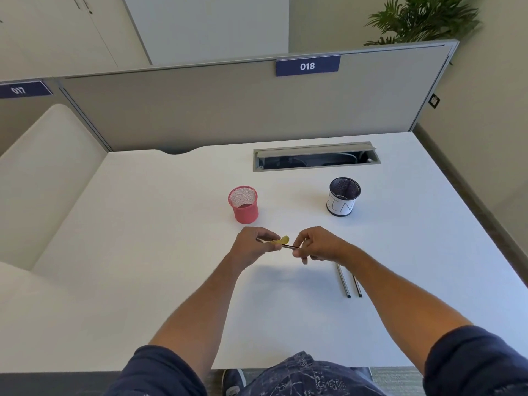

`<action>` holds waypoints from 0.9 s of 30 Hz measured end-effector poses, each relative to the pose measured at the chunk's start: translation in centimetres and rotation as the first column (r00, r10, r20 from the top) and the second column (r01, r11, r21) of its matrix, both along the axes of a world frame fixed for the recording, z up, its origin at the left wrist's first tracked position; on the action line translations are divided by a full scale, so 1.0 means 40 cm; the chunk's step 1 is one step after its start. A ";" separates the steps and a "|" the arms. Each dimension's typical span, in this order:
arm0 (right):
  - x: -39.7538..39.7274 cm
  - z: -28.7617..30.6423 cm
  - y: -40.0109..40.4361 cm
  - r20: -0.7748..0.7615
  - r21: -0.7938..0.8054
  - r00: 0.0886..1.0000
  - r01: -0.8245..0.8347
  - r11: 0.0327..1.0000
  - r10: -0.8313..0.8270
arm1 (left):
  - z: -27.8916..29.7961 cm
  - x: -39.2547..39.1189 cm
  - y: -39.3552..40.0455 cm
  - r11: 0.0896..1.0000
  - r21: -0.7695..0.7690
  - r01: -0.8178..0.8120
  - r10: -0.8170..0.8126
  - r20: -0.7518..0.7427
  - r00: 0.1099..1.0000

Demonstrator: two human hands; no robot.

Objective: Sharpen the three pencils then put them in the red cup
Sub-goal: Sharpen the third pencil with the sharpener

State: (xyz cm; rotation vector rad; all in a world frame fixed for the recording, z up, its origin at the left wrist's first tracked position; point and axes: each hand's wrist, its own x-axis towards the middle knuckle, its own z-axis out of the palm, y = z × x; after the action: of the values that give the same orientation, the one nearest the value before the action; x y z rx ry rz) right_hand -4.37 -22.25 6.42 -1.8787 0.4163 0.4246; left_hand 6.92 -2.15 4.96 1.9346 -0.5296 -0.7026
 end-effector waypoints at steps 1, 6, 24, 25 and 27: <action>0.001 -0.004 0.003 0.064 -0.059 0.998 -0.003 0.998 0.007 | 0.003 0.000 0.002 1.000 -0.012 -0.005 0.005 -0.019 1.000; 0.000 -0.022 0.025 0.333 -0.536 0.941 0.133 0.834 0.065 | 0.014 0.002 0.013 0.996 -0.016 -0.093 0.088 -0.201 0.976; -0.001 -0.003 0.006 -0.031 -0.015 0.993 0.118 0.993 -0.118 | 0.018 0.012 0.006 0.999 -0.036 -0.004 -0.001 -0.144 0.990; -0.004 -0.002 0.000 -0.134 0.056 0.985 0.116 0.992 -0.108 | 0.016 0.009 0.005 0.999 -0.032 0.010 -0.014 -0.133 0.991; -0.006 0.002 -0.003 -0.261 0.098 0.963 0.104 0.990 -0.075 | 0.012 0.005 0.000 0.999 -0.026 0.031 -0.034 -0.109 0.993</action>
State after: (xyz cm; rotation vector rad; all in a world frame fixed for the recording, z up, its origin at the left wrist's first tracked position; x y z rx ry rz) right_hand -4.60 -22.37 6.49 -1.6950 0.6356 0.6207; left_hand 7.11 -2.13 5.43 1.8565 -0.5002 -0.8151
